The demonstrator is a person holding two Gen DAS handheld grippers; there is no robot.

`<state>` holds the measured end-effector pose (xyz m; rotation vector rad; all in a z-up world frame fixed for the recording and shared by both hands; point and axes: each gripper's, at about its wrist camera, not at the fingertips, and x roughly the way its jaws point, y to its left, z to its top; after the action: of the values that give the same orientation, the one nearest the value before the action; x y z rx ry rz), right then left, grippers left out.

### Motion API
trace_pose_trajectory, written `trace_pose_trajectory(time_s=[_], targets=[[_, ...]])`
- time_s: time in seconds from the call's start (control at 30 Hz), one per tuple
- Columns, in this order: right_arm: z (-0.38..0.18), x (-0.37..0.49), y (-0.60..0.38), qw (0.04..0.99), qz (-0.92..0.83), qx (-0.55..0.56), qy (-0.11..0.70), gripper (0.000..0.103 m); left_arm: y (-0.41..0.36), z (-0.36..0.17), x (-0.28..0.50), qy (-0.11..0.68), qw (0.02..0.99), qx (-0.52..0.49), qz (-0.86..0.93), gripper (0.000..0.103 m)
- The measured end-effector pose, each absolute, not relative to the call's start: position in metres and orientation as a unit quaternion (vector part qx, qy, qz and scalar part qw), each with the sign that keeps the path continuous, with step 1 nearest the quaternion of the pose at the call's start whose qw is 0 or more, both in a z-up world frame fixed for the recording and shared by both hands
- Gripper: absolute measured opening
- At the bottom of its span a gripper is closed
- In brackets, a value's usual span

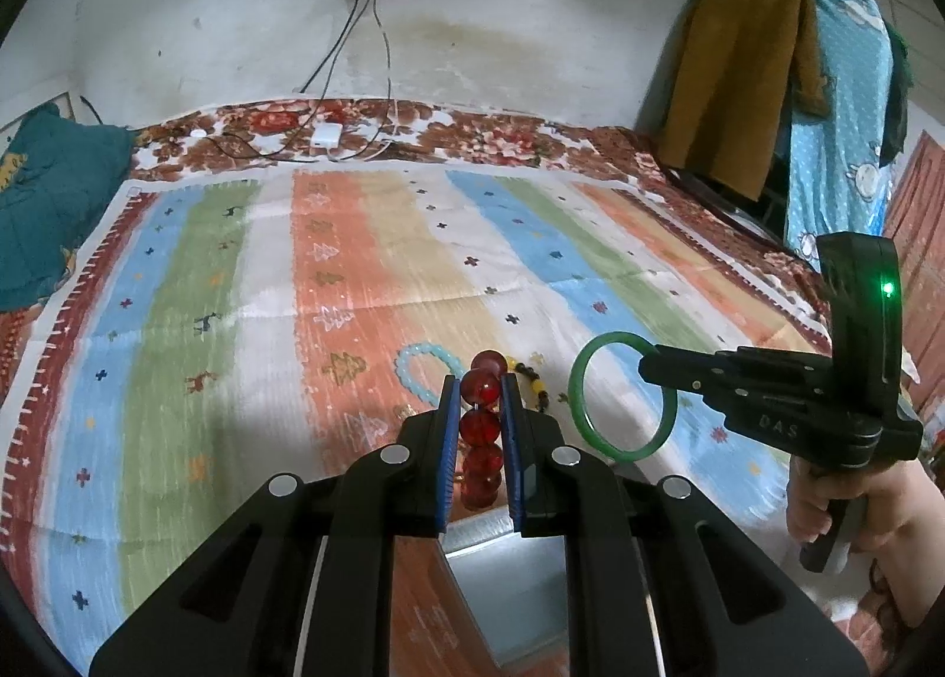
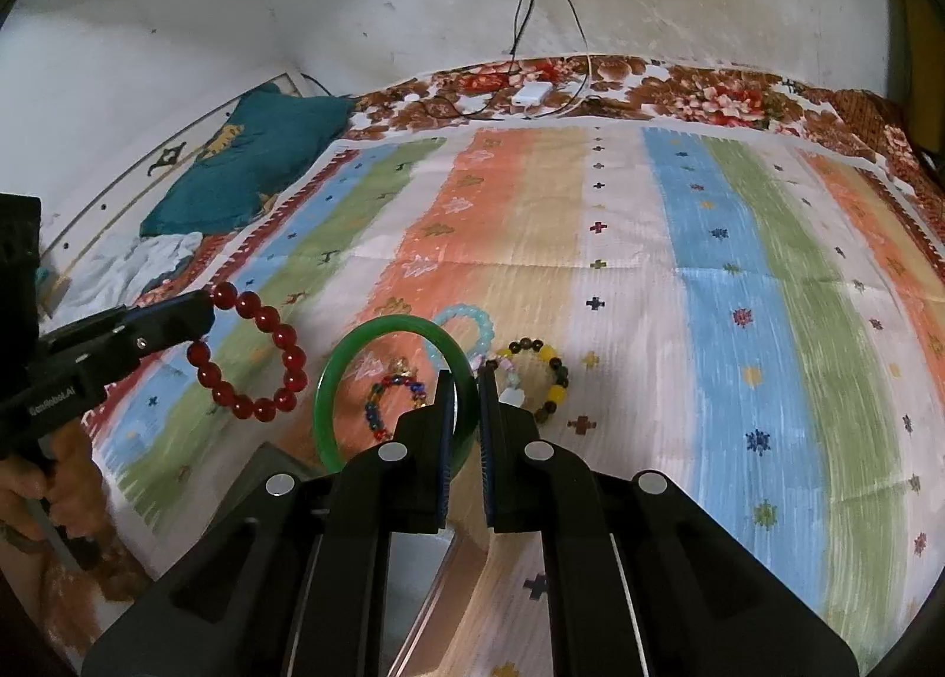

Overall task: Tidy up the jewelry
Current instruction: 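Carry the red bracelet in the left tool while the right tool carries the bangle to the tin, then open both tools to drop the red bracelet and green bangle into the tin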

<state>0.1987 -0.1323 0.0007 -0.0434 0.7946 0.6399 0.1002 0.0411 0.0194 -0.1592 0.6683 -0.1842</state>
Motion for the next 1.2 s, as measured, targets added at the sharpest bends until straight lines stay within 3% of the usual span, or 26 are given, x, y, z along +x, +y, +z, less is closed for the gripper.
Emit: trace_pose_trajectory(time_s=[0.7,0.73,0.77,0.8,0.83,0.87,0.9,0.93,1.2], targets=[[-0.004,0.160,-0.133,0.862,0.328,-0.029,0.385,0.009,0.021,0.011,0.061,0.340,0.931,-0.076,-0.112,0.013],[-0.005,0.160,-0.131,0.858,0.334,-0.029,0.389,0.009,0.021,0.009,0.063,0.348,0.927,-0.080,-0.116,0.015],[-0.008,0.159,-0.128,0.849,0.347,-0.032,0.397,0.009,0.021,0.007,0.063,0.352,0.925,-0.083,-0.119,0.032],[-0.009,0.158,-0.126,0.845,0.352,-0.033,0.400,0.010,0.023,0.007,0.064,0.353,0.925,-0.084,-0.115,0.056],[-0.011,0.158,-0.125,0.842,0.357,-0.033,0.403,0.012,0.025,0.007,0.064,0.349,0.927,-0.086,-0.109,0.058],[-0.011,0.158,-0.124,0.842,0.355,-0.033,0.405,0.020,0.027,0.008,0.064,0.347,0.928,-0.088,-0.106,0.057],[-0.011,0.157,-0.124,0.843,0.354,-0.032,0.405,0.035,0.030,0.008,0.064,0.346,0.928,-0.091,-0.101,0.057],[-0.011,0.158,-0.126,0.843,0.353,-0.026,0.405,0.038,0.032,0.008,0.065,0.345,0.929,-0.094,-0.096,0.057],[-0.014,0.170,-0.137,0.849,0.326,-0.006,0.416,0.045,0.050,0.003,0.074,0.356,0.926,-0.110,-0.060,0.060]])
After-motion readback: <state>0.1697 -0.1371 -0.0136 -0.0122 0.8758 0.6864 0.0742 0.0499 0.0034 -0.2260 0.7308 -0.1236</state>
